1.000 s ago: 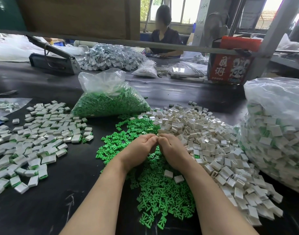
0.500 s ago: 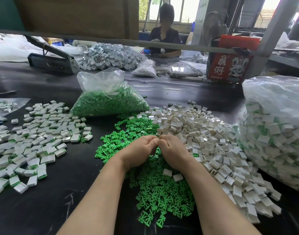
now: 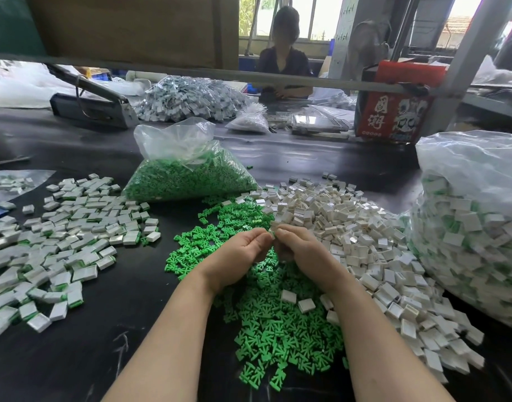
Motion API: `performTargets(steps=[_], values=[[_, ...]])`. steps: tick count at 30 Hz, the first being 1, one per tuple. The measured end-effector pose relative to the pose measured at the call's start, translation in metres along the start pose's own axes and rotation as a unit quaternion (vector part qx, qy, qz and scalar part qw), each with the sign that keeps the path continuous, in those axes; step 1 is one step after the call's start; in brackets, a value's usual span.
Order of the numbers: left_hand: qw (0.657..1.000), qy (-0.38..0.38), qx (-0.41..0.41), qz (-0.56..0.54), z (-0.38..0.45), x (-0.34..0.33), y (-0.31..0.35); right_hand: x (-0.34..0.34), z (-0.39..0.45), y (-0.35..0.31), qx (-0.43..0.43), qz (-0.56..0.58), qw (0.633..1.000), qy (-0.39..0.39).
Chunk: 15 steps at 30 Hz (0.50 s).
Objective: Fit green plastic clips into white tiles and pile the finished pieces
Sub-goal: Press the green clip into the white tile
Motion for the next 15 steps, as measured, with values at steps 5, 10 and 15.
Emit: performTargets(steps=[5, 10, 15], values=[[1.000, 0.010, 0.009, -0.002, 0.0005, 0.0000, -0.0018, 0.0021, -0.0002, -0.0028, 0.007, -0.006, 1.000, 0.018], [0.999, 0.035, 0.012, -0.020, -0.0032, -0.0014, 0.0029, -0.0028, 0.0011, -0.0046, 0.004, -0.063, 0.997, 0.033], [0.999, 0.034, 0.013, -0.017, -0.0045, -0.0025, 0.0068, -0.0043, 0.0022, -0.0083, 0.016, -0.156, 0.987, 0.025]])
Point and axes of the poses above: each hand's wrist, its own z-axis towards the middle knuckle, its own x-axis out of the back of the hand, y = z × x, the point moved 6 cm from there along z, towards the middle knuckle, and after that the axes turned 7 degrees about x, right-handed, at the moved point
